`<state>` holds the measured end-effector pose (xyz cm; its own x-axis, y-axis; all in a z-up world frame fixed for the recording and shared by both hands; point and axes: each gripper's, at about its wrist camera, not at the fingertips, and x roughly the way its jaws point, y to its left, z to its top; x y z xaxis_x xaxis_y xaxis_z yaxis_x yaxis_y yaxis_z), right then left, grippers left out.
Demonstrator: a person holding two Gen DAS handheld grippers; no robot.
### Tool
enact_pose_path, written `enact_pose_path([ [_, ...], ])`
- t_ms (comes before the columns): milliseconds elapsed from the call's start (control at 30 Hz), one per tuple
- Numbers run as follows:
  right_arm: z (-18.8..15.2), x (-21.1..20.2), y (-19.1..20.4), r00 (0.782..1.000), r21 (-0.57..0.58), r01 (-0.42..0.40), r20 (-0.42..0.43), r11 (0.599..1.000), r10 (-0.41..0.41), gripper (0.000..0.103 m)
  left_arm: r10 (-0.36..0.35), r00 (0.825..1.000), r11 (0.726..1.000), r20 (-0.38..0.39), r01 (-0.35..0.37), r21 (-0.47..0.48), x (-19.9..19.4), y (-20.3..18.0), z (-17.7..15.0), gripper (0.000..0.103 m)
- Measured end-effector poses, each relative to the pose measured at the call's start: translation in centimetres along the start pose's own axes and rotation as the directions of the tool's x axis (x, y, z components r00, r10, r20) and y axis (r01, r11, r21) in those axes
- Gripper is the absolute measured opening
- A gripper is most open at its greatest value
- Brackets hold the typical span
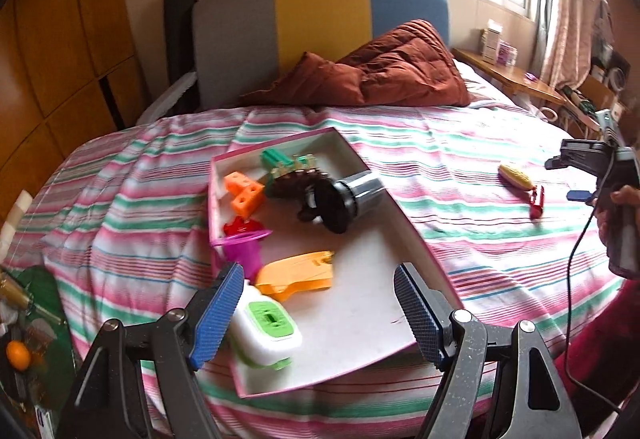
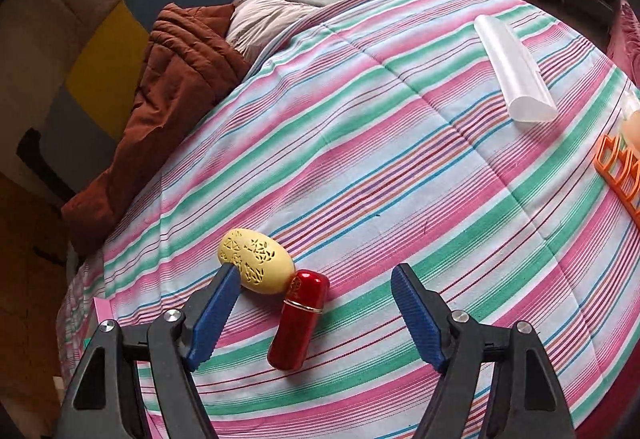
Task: Organize rigid objects
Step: 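Move the right tool to the red cylinder and grasp it, then grasp the yellow patterned egg with the left tool while the right tool holds the red cylinder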
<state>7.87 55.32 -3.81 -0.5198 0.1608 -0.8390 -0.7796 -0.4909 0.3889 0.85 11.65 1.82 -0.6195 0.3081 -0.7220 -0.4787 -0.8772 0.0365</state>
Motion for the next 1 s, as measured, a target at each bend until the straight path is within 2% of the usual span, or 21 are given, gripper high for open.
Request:
enact_pose_path([
  [200, -0.7, 1.8, 1.7, 0.997, -0.096, 0.037, -0.071, 0.995, -0.044, 0.073, -0.053, 0.999, 0.997, -0.004, 0.054, 0.054, 0.5, -2.7, 0.6, 0.078],
  [267, -0.9, 2.4, 1.7, 0.995, -0.097, 0.031, -0.096, 0.995, -0.040, 0.068, -0.068, 0.998, 0.996, -0.006, 0.069, 0.065, 0.6, -3.3, 0.7, 0.079],
  [467, -1.5, 4.1, 2.6, 0.984, -0.176, 0.075, -0.148, 0.982, -0.102, 0.053, -0.114, 0.993, 0.990, -0.020, 0.115, 0.079, 1.5, -5.0, 1.4, 0.079],
  [500, -1.7, 4.1, 3.2, 0.983, -0.214, 0.093, -0.136, 0.973, -0.124, 0.047, -0.124, 0.992, 0.989, -0.020, 0.125, 0.080, 1.6, -5.3, 1.6, 0.079],
  [533, -1.9, 4.2, 3.6, 0.981, -0.250, 0.104, -0.134, 0.963, -0.141, 0.033, -0.132, 0.991, 0.988, -0.021, 0.134, 0.082, 1.7, -5.6, 1.8, 0.079],
  [567, -2.2, 4.3, 4.0, 0.977, -0.288, 0.124, -0.130, 0.949, -0.167, 0.026, -0.141, 0.990, 0.986, -0.022, 0.143, 0.084, 1.8, -6.0, 2.1, 0.079],
  [633, -2.8, 4.1, 4.5, 0.968, -0.350, 0.186, -0.096, 0.918, -0.233, 0.026, -0.157, 0.987, 0.983, -0.024, 0.158, 0.089, 2.0, -6.6, 2.6, 0.079],
  [767, -2.3, 2.5, 3.8, 0.962, -0.328, 0.252, -0.016, 0.911, -0.272, 0.026, -0.190, 0.981, 0.978, -0.045, 0.193, 0.079, 2.9, -7.9, 3.7, 0.079],
  [933, -2.0, 3.3, 2.2, 0.943, -0.285, 0.283, -0.090, 0.916, -0.319, 0.026, -0.240, 0.965, 0.968, -0.104, 0.246, 0.052, 5.3, -10.1, 5.3, 0.079],
  [1000, -1.8, 3.0, 1.9, 0.944, -0.269, 0.286, -0.087, 0.920, -0.319, 0.026, -0.257, 0.958, 0.963, -0.129, 0.264, 0.043, 6.4, -11.2, 5.9, 0.079],
])
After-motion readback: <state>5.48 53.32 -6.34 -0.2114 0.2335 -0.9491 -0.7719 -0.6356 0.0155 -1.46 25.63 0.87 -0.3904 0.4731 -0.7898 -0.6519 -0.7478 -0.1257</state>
